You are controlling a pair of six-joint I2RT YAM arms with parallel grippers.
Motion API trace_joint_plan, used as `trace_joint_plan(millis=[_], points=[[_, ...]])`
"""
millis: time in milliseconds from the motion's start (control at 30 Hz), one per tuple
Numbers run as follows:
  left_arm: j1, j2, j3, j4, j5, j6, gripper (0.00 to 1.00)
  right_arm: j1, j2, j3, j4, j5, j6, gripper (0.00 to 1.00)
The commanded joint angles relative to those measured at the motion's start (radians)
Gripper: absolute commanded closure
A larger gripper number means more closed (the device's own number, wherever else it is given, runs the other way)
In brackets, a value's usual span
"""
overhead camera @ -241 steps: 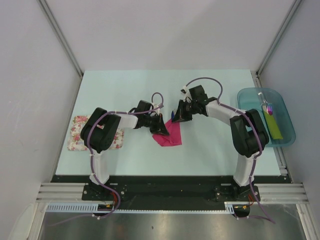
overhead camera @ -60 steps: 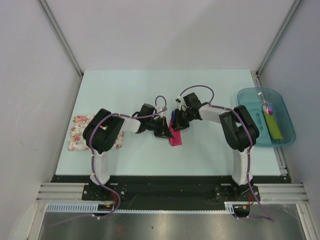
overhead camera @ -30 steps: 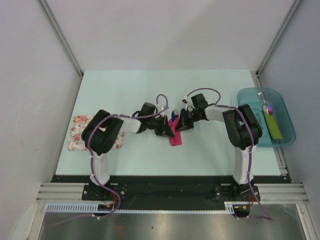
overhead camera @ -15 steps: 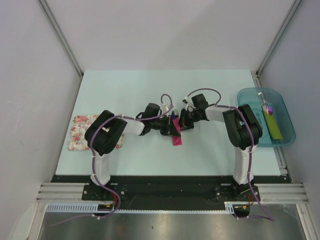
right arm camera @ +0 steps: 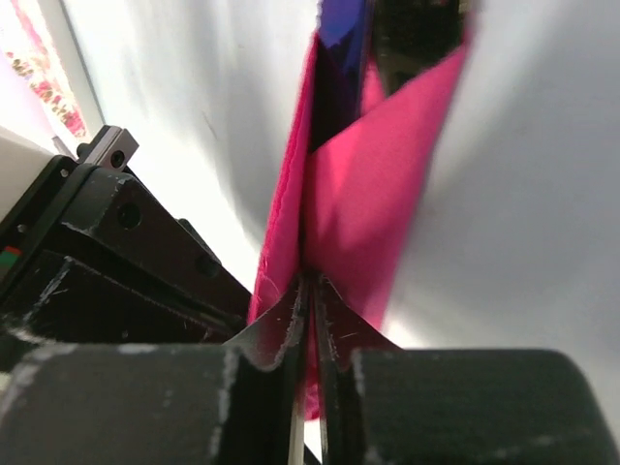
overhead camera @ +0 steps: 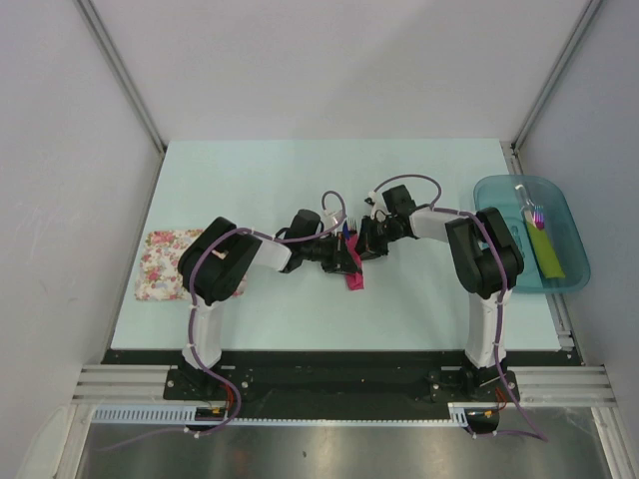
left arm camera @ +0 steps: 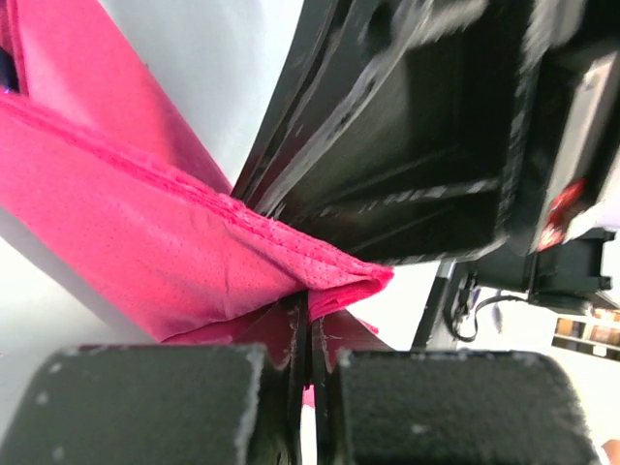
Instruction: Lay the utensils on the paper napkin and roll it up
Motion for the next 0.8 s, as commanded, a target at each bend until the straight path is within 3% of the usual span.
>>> trace_joint_plan(millis=[0, 167, 300, 467, 767], points=[[-0.015, 0.023, -0.008, -0.084, -0.018, 0.081, 0.99, -0.033, -0.044, 0.089, -0.124, 0.024, -0.066, 0.88], [-0.016, 0.035, -0.002, -0.099, -0.023, 0.095, 0.99, -0.076, -0.080, 0.139, -0.192, 0.006, -0.085, 0.81], [-0.027, 0.044, 0.014, -0.133, -0.029, 0.120, 0.98, -0.105, -0.077, 0.155, -0.202, -0.020, -0.083, 0.61], [-0.042, 0.046, 0.037, -0.176, -0.028, 0.163, 0.96, -0.103, -0.059, 0.152, -0.201, -0.042, -0.074, 0.46], [-0.047, 0.046, 0.063, -0.231, -0.044, 0.212, 0.96, -0.069, 0.012, 0.142, -0.210, -0.009, -0.126, 0.46]])
